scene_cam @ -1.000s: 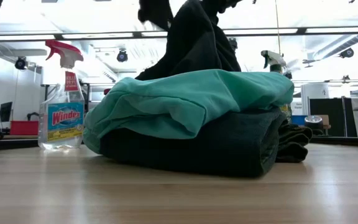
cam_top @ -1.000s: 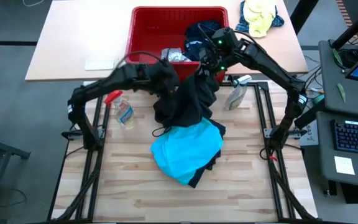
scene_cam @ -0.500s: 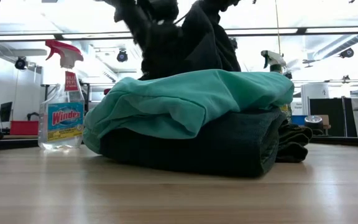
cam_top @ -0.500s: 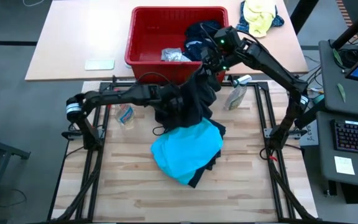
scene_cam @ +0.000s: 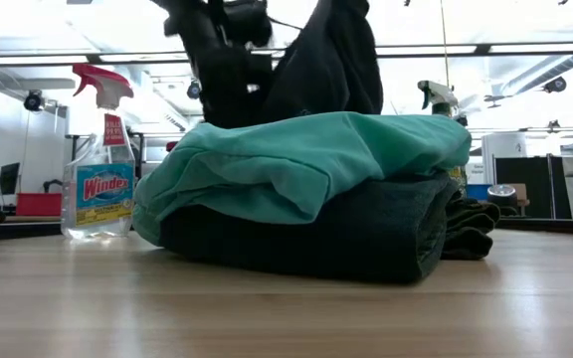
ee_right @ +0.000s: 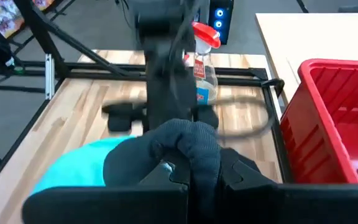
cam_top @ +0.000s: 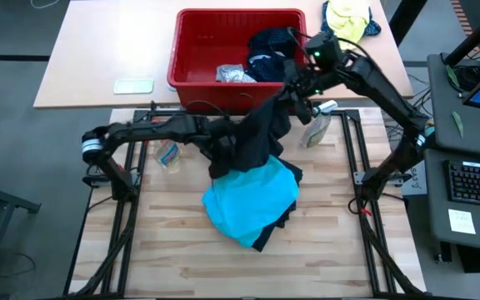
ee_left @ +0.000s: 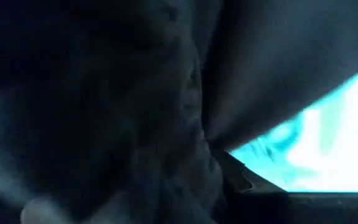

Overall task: Fold Laundry from Bin
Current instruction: Fold the black shorts

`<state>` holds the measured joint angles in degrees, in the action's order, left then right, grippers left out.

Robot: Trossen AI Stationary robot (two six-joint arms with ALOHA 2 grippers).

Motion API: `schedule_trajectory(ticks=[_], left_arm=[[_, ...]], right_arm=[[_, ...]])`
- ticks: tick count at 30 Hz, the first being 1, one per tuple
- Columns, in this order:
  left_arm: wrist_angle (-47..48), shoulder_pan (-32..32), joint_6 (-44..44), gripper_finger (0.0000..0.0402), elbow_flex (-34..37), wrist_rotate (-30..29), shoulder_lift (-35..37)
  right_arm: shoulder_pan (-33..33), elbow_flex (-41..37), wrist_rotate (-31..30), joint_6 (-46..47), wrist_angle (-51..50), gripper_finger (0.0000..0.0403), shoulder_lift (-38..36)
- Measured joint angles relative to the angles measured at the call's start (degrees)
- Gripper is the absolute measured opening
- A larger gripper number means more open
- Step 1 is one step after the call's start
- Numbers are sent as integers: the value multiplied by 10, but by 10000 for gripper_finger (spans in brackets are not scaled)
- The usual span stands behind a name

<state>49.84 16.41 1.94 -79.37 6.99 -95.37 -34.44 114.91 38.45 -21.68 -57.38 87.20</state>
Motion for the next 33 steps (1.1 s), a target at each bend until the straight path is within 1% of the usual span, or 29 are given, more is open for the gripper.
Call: schedule_trajectory(ticks=[3,6,9,11,15,17,19,24,25,26,30,33], left_arm=[[60,3,5,18,-30,-1,31],[125,4,5,8,-78,-4,65],[189,3,-8,3,-139,-6,92],[236,3,-18,5,-190,-30,98],[331,2,-29,3,-306,-110,95],[357,2,-32,1,-367,-134,91],[367,2,-33,1,-425,-146,88],[362,1,-33,1,-541,-166,87],[354,1,-33,1,-556,-170,87],[336,2,-33,1,-556,-170,91],[266,2,-18,0,-522,-169,116],[259,2,-11,0,-502,-168,117]], right_arm=[[-1,1,-15,-29,-42,9,-13],[-1,1,-49,-41,-74,9,-20],[-1,1,-80,-44,-82,9,-25],[-1,1,-96,-40,-76,9,-28],[-1,10,-140,-28,-36,9,-31],[-1,32,-146,-29,-31,9,-30],[-1,56,-147,-30,-31,9,-29],[-1,98,-175,-24,-30,9,-27],[-1,101,-175,-17,-25,9,-27],[-1,104,-175,-9,-17,9,-27],[-1,106,-169,7,-10,9,-26],[-1,98,-163,11,-10,9,-16]])
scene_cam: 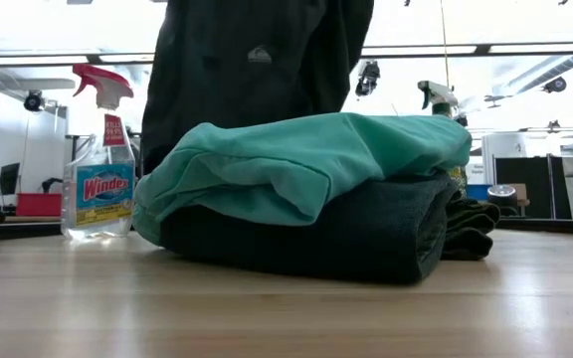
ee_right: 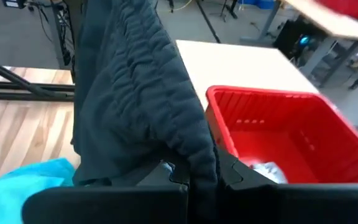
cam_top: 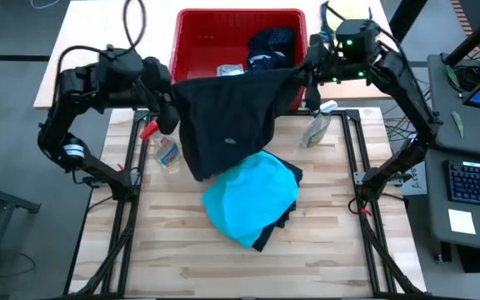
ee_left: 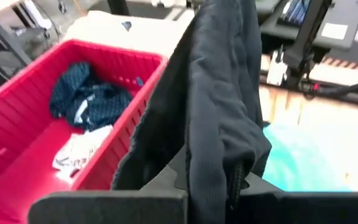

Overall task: Fold Laundry from Bin
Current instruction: Fold the black shorts

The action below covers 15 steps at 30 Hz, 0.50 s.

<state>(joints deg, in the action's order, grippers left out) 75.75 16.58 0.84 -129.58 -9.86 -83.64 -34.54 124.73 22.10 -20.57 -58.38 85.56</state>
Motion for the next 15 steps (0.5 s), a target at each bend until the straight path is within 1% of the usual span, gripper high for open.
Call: schedule_trajectory(ticks=[4,7,10,15], left_arm=[[2,0,1,0,37,3,-11],[-4,0,1,0,83,11,-15],[-42,0,2,0,143,24,-13],[-131,0,10,0,241,74,0]], right_arm=[[0,-16,34,-3,-16,9,23],[0,-22,68,-11,-44,9,41],[0,-22,79,-11,-76,9,63],[0,-23,78,-20,-109,9,94]])
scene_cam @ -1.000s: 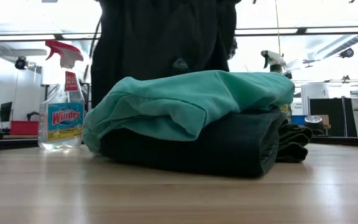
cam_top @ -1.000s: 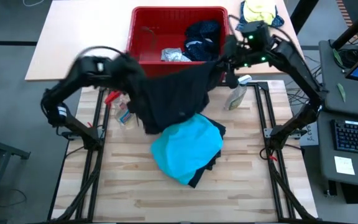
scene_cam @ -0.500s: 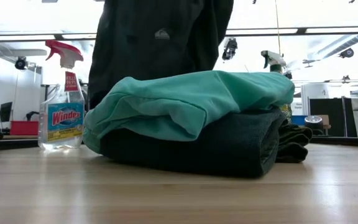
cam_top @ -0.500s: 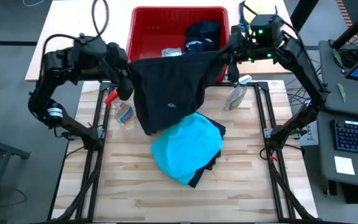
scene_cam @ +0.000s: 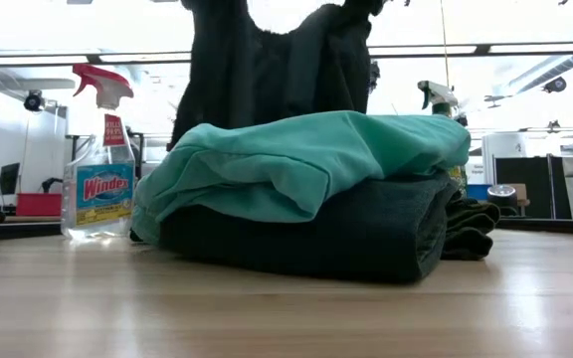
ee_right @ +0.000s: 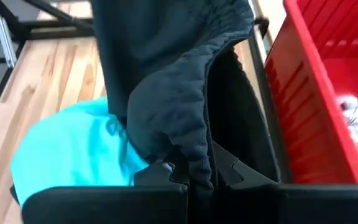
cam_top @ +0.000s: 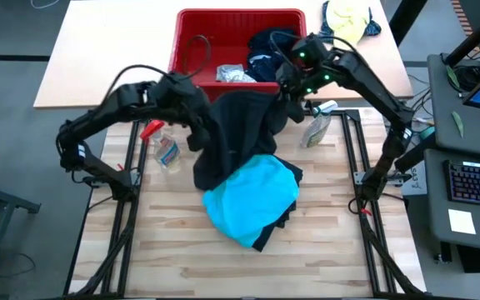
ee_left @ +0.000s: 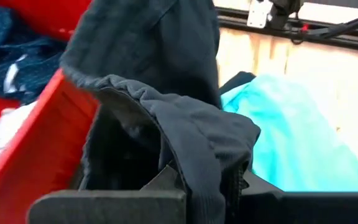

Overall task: Fold Laundry from Bin
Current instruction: Fold the black shorts

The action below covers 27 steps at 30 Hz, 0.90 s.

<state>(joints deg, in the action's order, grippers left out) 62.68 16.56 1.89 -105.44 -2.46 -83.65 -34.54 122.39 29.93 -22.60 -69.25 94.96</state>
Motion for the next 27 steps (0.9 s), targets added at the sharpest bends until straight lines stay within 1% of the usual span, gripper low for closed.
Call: schedule_trajectory(ticks=[3,7,11,14,17,20,23,27], left_arm=[[-45,0,-2,0,54,2,10],[-72,1,-26,0,105,1,16],[-76,1,-47,0,118,1,18],[-84,1,-54,0,117,1,17],[-101,1,-54,0,106,1,18],[-105,1,-50,0,79,1,18],[-106,0,-44,0,35,1,18],[-111,-4,-19,0,-40,1,18]], right_arm=[[0,0,0,-6,-11,9,10],[0,0,-3,-18,-24,9,17],[0,0,-28,-30,-29,9,11],[-2,0,-35,-30,-29,9,2],[-4,0,-35,-30,-29,9,-8],[-4,0,-36,-28,-24,9,-18],[-4,9,-31,-9,-8,9,-29],[-4,42,-25,21,52,9,-42]])
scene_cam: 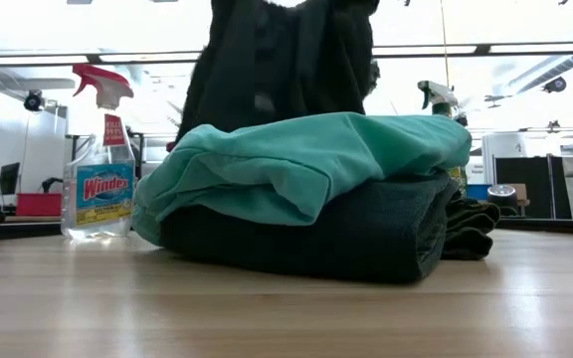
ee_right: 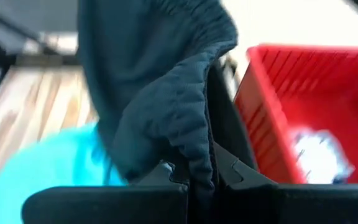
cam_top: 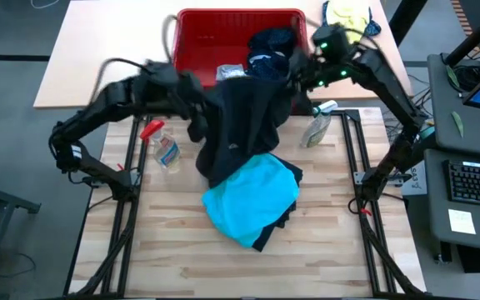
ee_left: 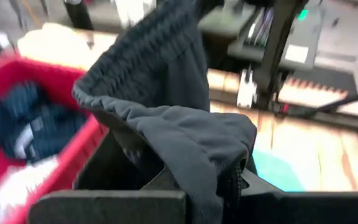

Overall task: Fold Laundry from Bin
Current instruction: Fold the black shorts

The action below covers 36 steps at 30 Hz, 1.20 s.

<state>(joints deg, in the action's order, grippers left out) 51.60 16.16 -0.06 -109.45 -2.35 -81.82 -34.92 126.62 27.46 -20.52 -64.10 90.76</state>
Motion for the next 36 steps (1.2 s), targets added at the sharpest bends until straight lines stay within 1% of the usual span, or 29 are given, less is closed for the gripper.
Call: schedule_trajectory(ticks=[4,7,11,14,16,18,22,23,25,27,28,29,30,31,33,34,35,36], left_arm=[[-1,0,33,0,-61,0,0],[0,-2,49,0,-88,5,0],[0,-14,49,0,-93,47,0],[-1,-34,16,0,-73,63,0],[-1,-54,-12,0,-55,63,0],[-20,-77,-41,0,-35,63,-1],[-62,-122,-78,0,-21,58,-1],[-67,-131,-86,0,-22,48,-1],[-65,-148,-107,0,-27,19,-2],[-64,-163,-123,0,-35,3,-3],[-64,-169,-130,0,-39,0,-3],[-59,-175,-133,0,-42,-3,-3],[-43,-179,-135,0,-43,-14,-2],[-16,-183,-135,0,-43,-32,-1],[40,-183,-121,0,-43,-80,-2],[64,-179,-103,0,-42,-111,-3],[82,-171,-84,0,-42,-143,-4],[93,-161,-67,0,-43,-171,-4]], right_arm=[[0,45,6,15,44,9,-1],[0,64,42,12,45,9,0],[0,65,143,20,43,9,-2],[0,65,201,25,25,9,-3],[0,65,240,14,-1,9,-3],[0,65,291,3,-27,9,0],[0,64,429,-17,-65,9,1],[0,64,450,-18,-71,9,-2],[0,65,460,-19,-85,9,-6],[0,65,452,-19,-103,9,-8],[0,65,434,-19,-113,9,-9],[0,65,398,-20,-122,9,-10],[0,65,346,-20,-130,9,-11],[0,65,282,-21,-132,9,-11],[0,63,143,-25,-118,9,-11],[0,62,86,-24,-95,9,-7],[-1,61,40,-15,-64,9,-4],[-4,61,7,-6,-38,9,1]])
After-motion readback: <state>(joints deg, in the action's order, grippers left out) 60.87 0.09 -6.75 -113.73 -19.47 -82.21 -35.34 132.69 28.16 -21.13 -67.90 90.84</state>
